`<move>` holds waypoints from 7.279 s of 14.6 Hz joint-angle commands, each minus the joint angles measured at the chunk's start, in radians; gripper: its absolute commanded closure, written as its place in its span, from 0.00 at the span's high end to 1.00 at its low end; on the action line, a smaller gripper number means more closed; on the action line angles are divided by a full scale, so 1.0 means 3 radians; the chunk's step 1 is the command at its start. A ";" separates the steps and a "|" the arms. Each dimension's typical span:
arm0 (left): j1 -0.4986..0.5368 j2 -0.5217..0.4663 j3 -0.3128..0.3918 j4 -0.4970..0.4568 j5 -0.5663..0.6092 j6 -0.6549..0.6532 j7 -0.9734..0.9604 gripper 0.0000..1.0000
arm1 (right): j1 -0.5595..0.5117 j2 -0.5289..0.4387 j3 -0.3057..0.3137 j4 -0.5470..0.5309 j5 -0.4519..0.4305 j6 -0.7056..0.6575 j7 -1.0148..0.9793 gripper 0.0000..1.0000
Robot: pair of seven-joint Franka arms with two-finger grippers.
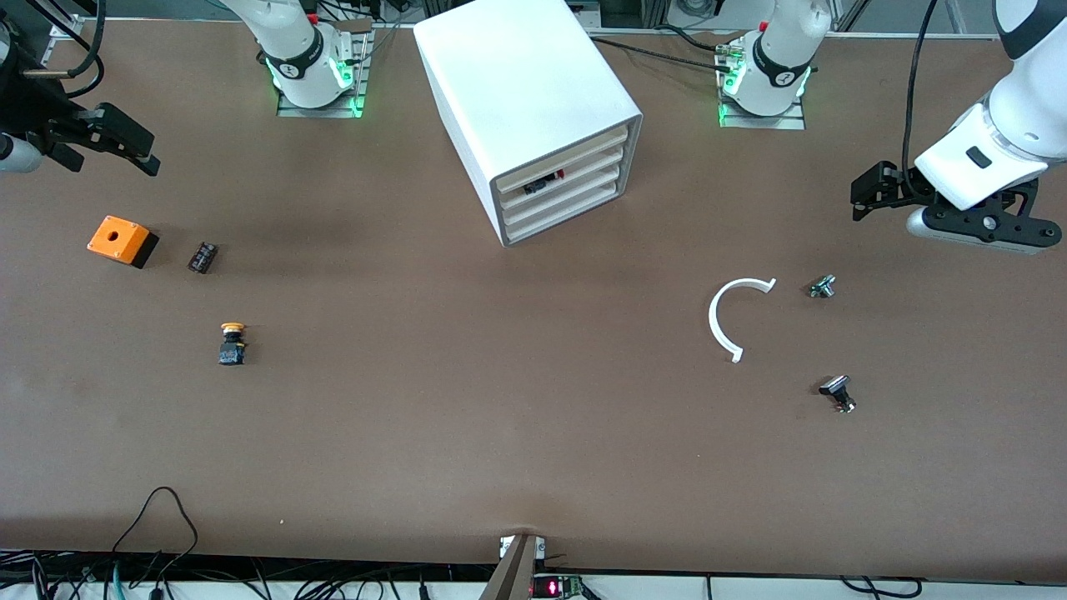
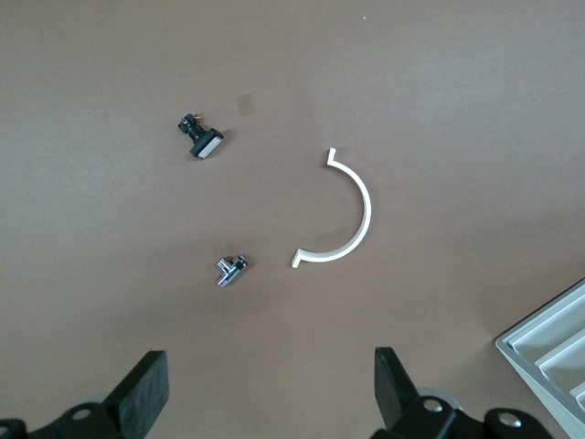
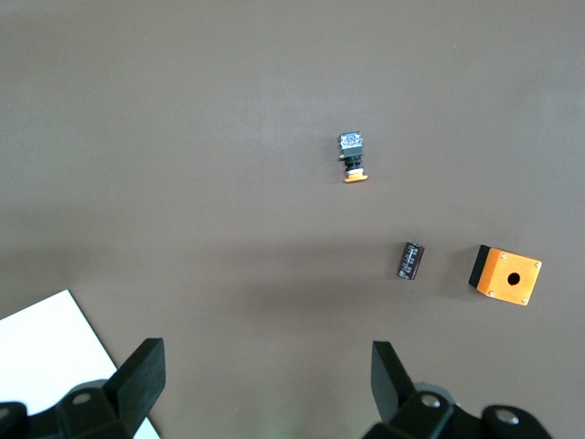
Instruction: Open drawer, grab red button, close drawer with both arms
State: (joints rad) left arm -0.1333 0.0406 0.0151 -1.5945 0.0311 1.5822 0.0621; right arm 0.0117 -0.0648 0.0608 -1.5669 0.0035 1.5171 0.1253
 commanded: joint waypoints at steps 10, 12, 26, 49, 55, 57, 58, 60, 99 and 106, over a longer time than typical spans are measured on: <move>-0.0016 0.0059 -0.0009 0.0130 0.0065 -0.0110 -0.0043 0.99 | -0.0024 0.0154 0.0043 0.0033 0.0050 -0.0153 0.0002 1.00; -0.0011 0.0054 -0.0050 0.0130 0.0060 -0.0130 -0.0043 0.99 | 0.0007 0.0185 0.0048 0.0038 0.0014 -0.0153 0.0012 1.00; 0.0086 0.0752 -0.0061 0.0074 -0.1792 -0.1703 0.0524 0.99 | 0.0314 0.0712 0.0048 0.0074 0.0217 0.0413 0.0477 1.00; 0.0056 0.0877 -0.0950 -0.2318 -0.4351 0.1204 0.3519 0.91 | 0.1234 0.1770 0.0033 0.1019 0.0300 0.0455 0.2338 1.00; 0.0056 0.0882 -0.1047 -0.2529 -0.4603 0.1210 0.3802 0.78 | 0.1356 0.2000 0.0033 0.1408 0.0300 0.0419 0.2624 1.00; 0.0030 0.0887 -0.1053 -0.2529 -0.4608 0.1215 0.3802 0.66 | 0.1387 0.2051 0.0038 0.1495 0.0305 0.0419 0.2711 1.00; 0.0020 0.0887 -0.1053 -0.2534 -0.4603 0.1215 0.3802 0.61 | 0.1398 0.2067 0.0038 0.1521 0.0305 0.0424 0.2742 1.00; -0.0021 0.0892 -0.1053 -0.2539 -0.4608 0.1215 0.3802 0.45 | 0.1438 0.2067 0.0038 0.1531 0.0305 0.0455 0.2803 1.00; 0.0597 0.1220 -0.1139 -0.1890 -0.4036 0.1292 0.3792 0.00 | 0.2205 0.2609 0.0033 0.2042 0.0265 0.1161 0.4930 1.00; 0.0623 0.1220 -0.1139 -0.1844 -0.4031 0.1291 0.3817 0.86 | 0.2594 0.2834 0.0028 0.2022 0.0265 0.0947 0.5233 1.00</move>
State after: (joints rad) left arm 0.0435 0.3910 -0.3215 -2.1748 -1.1944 1.9691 1.2004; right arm 0.7561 0.7471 0.0767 -0.9968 0.0943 1.8436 1.6660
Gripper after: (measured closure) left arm 0.828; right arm 0.000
